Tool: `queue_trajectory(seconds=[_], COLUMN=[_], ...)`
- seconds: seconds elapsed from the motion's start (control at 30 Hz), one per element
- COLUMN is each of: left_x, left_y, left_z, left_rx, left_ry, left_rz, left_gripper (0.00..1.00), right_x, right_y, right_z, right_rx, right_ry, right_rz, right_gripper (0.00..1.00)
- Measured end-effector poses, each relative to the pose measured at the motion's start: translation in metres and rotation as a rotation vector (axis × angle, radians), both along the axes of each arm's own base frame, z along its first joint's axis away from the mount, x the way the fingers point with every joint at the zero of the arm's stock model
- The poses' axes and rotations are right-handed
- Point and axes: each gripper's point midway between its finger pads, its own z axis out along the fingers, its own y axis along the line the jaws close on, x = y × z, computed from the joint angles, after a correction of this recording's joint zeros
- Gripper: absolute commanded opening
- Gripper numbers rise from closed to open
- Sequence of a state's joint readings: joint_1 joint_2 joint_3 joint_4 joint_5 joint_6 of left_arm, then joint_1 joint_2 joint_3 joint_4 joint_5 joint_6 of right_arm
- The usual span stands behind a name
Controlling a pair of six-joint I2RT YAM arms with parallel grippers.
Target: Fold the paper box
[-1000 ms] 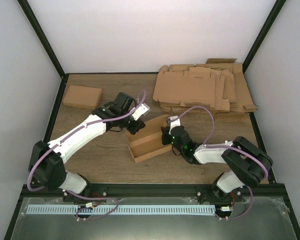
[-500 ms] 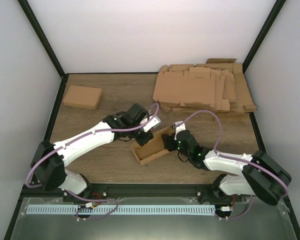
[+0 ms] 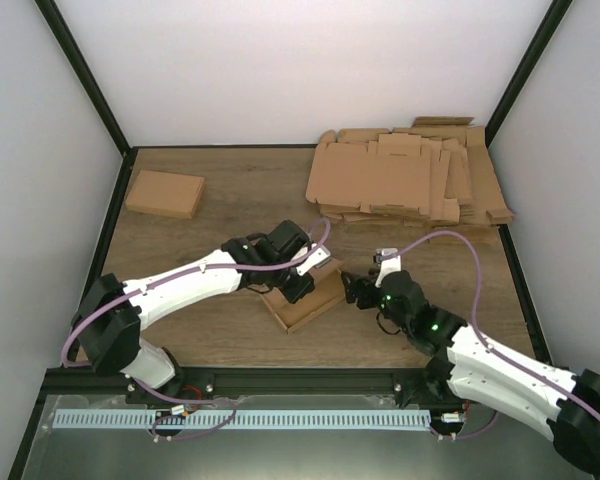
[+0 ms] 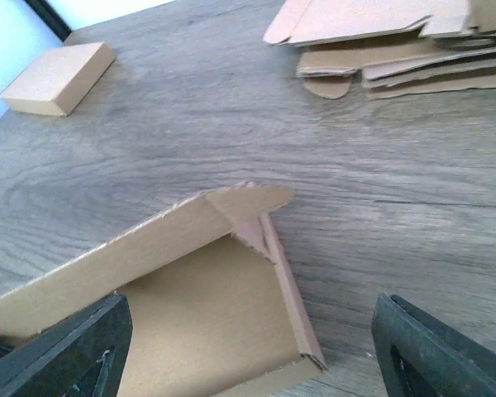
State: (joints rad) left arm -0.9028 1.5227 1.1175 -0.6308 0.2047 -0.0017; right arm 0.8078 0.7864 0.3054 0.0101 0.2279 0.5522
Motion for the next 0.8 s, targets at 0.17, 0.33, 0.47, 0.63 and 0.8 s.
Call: queue_trajectory(seconds=[0.17,0.33,0.47,0.63,0.8], left_x=[-0.007,-0.019,-0.026,-0.031,-0.032], left_y=[-0.005,-0.01,-0.011,-0.015,-0.019], left_z=[-0.006,-0.026,-0.043,-0.046,-0.047], left_rx=[-0.004,0.011,0.016,-0.017,-0.045], left_ry=[0.026,0.093,0.161,0.199,0.223], left_rz=[0.005,0.017,0.034,0.041,0.054], left_gripper=[0.29,0.55,0.64,0.65,0.65], right_x=[0.002,0.012,0.022,0.036,0.049], right_y=[-0.019,-0.03,-0.04,-0.046,-0.016], right_z=[0.006,0.009,0.006,0.011,0.011], right_rx=[-0.025,-0.051,-0.094,-0.085,-0.053], right_ry=[0.061,0.139,0.188,0.212,0.291], right_rz=[-0.1,-0.167,-0.212,-0.191,-0.03], right_gripper=[0.83,0.83,0.81,0.68,0.6])
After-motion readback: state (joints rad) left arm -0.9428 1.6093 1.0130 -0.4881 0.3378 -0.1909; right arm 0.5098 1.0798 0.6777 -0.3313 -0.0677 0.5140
